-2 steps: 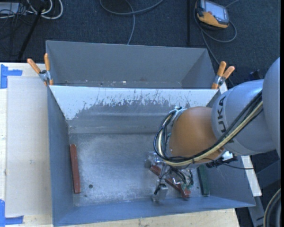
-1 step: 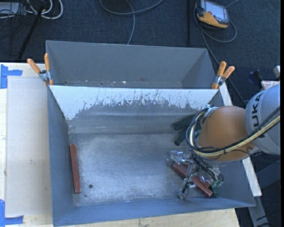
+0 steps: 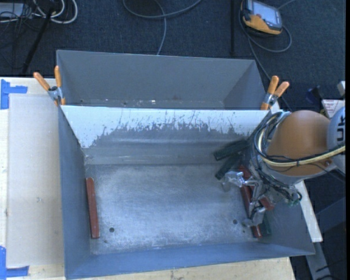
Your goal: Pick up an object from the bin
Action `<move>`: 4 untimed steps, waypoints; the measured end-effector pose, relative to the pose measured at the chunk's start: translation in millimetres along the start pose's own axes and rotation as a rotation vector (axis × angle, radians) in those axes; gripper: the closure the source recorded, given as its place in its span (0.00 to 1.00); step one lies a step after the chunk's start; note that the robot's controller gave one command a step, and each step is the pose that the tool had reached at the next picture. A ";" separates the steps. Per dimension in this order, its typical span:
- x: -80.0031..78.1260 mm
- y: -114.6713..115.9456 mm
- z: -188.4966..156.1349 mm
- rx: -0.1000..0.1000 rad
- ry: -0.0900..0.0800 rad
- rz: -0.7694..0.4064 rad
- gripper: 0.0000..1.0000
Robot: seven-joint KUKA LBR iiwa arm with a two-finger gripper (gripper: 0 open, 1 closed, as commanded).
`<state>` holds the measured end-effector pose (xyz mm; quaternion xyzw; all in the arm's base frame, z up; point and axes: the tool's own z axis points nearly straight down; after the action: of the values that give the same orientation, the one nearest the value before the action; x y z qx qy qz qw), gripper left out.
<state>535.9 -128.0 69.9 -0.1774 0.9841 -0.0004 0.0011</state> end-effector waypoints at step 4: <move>-63.7 -31.9 -0.8 -0.009 -0.008 -0.882 1.00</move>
Offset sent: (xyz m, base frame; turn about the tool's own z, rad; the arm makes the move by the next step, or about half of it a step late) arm 0.0000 -0.0311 0.0577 0.0624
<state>606.7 -135.7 70.8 -0.5806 0.8142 0.0041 0.0037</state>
